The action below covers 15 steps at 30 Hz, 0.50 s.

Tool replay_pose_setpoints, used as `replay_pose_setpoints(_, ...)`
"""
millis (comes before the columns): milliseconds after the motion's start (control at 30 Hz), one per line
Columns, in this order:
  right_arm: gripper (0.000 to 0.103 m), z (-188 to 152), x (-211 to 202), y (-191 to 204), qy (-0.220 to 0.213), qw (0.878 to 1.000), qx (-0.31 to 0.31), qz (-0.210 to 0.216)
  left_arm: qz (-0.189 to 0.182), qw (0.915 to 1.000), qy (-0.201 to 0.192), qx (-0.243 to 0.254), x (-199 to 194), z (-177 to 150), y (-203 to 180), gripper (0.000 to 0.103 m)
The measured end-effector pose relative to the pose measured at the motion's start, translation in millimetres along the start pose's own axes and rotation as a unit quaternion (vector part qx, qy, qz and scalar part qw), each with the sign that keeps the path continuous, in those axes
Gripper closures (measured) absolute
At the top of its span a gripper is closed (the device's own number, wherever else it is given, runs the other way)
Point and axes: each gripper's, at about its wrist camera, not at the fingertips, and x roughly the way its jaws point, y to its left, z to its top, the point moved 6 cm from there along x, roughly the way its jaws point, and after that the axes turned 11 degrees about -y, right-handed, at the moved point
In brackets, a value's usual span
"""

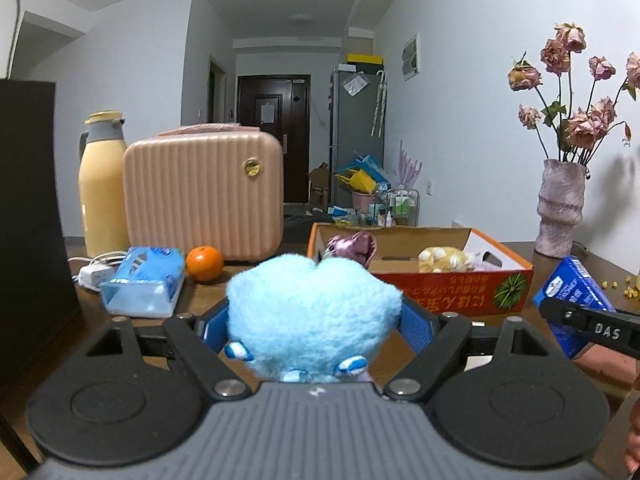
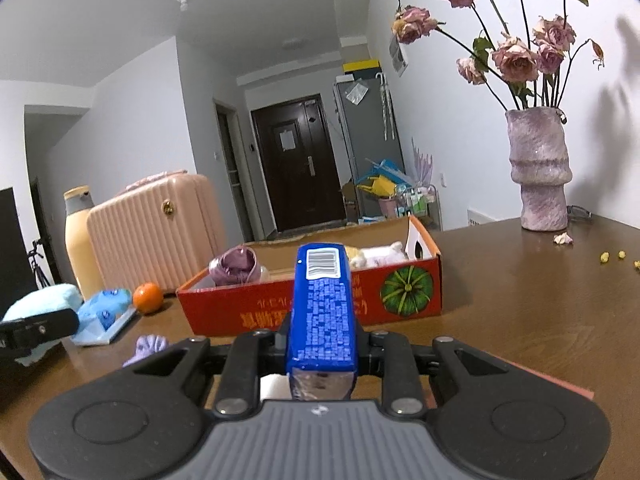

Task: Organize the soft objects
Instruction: 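Close the left gripper on the light-blue plush with sachet and lift it, then carry the light-blue plush and blue carton over the box with both grippers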

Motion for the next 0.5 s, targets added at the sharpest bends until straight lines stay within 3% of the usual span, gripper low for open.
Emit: replay_pose_setpoints(500, 0.08, 21, 35, 3, -0.042, 0.999, -0.002, -0.015, -0.002, 0.9993, -0.037, 0.0, 43, 30, -38, 0.019)
